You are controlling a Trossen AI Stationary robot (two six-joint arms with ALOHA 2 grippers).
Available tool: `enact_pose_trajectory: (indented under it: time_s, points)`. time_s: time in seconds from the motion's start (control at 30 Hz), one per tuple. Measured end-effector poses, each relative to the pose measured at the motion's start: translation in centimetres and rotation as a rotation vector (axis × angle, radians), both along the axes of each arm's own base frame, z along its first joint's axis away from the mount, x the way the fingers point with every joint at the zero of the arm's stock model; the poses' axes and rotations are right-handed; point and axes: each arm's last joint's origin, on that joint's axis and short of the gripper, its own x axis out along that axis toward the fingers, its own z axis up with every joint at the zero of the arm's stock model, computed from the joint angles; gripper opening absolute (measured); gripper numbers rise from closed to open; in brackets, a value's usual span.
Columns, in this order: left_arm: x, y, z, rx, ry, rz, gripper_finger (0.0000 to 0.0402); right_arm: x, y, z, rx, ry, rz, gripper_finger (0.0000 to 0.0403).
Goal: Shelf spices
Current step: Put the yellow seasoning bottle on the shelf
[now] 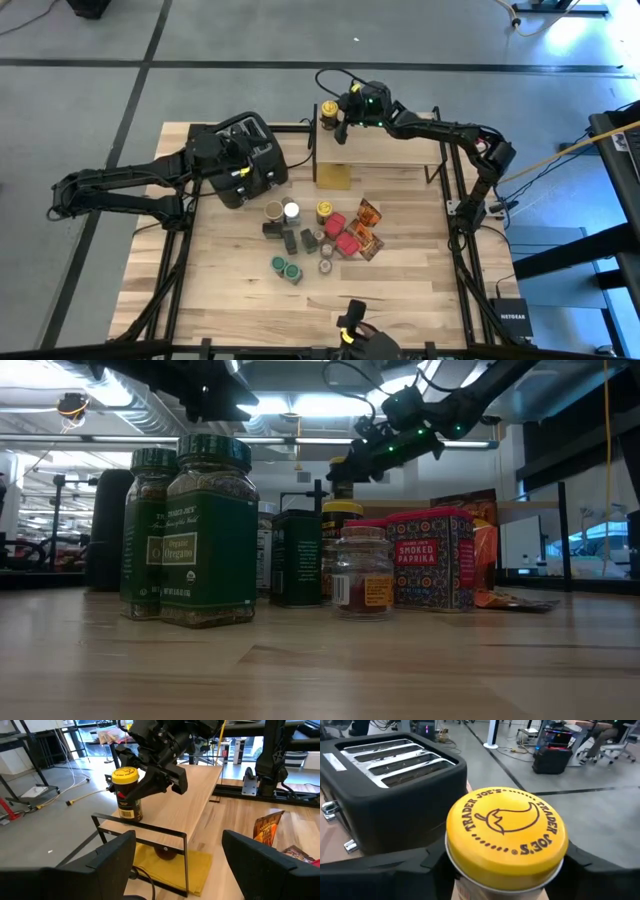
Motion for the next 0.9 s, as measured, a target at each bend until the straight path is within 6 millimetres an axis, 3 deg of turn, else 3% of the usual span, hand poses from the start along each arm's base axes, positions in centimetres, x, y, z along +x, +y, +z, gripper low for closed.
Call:
enact_pose_trajectory:
  time_s: [0.27, 0.53, 0.7, 0.9]
  points:
    - [0.0, 0.0, 0.0, 0.001, -0.002, 0.000, 0.0290, 0.8, 0.7, 0.5, -0.020, -0.047, -0.070, 0.0252]
    - [0.0, 0.0, 0.0, 0.005, 0.000, -0.001, 0.0290, 0.8, 0.6, 0.5, 0.067, -0.088, -0.172, 0.0226]
    - [0.0, 0.0, 0.1, 0.005, -0.003, 0.000, 0.0290, 0.7, 0.4, 0.6, 0.074, -0.106, -0.229, 0.0247]
    - [0.0, 0.0, 0.1, 0.012, -0.003, 0.000, 0.0290, 1.7, 0.6, -0.7, 0.096, -0.099, -0.191, 0.0249]
